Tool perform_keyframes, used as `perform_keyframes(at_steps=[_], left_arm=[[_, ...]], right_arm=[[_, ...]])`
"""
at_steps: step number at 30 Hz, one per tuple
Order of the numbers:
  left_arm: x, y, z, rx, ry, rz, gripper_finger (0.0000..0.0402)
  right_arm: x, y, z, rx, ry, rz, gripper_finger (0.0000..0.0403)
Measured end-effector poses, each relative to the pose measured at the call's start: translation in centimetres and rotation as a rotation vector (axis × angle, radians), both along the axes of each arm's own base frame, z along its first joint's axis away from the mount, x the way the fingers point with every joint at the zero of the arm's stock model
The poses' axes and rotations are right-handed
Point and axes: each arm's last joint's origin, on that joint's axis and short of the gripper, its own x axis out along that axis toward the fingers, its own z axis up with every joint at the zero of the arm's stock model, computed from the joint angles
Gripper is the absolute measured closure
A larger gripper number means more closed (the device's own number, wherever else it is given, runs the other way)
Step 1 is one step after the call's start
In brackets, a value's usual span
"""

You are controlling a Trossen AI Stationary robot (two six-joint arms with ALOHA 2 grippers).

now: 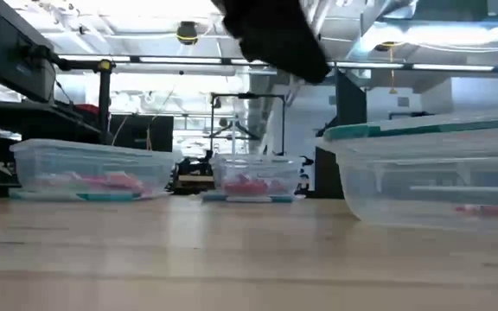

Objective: Sort candy

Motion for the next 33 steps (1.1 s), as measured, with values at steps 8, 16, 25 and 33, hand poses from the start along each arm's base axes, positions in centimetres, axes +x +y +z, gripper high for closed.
perform_keyframes(at_steps=[8,16,25,33], left_arm=[[-1.4,-4.7,-2.2,-0.172,0.002,0.02,0.0277],[-2.5,-8.5,-3.8,-0.213,-0.042,0.116,0.0277],[-0.9,-12.8,-10.2,-0.472,-0.121,0.129,0.0277],[-0.3,-14.8,-9.4,-0.526,-0.14,0.114,0.0277]], right_arm=[[2.5,-5.0,-0.8,-0.146,0.147,-0.161,0.0329],[1.9,-10.7,-0.6,-0.115,0.165,-0.362,0.0329],[0.0,-18.2,-0.8,-0.029,0.424,-0.302,0.0329],[0.4,-19.3,-3.7,0.089,0.475,-0.133,0.0329]])
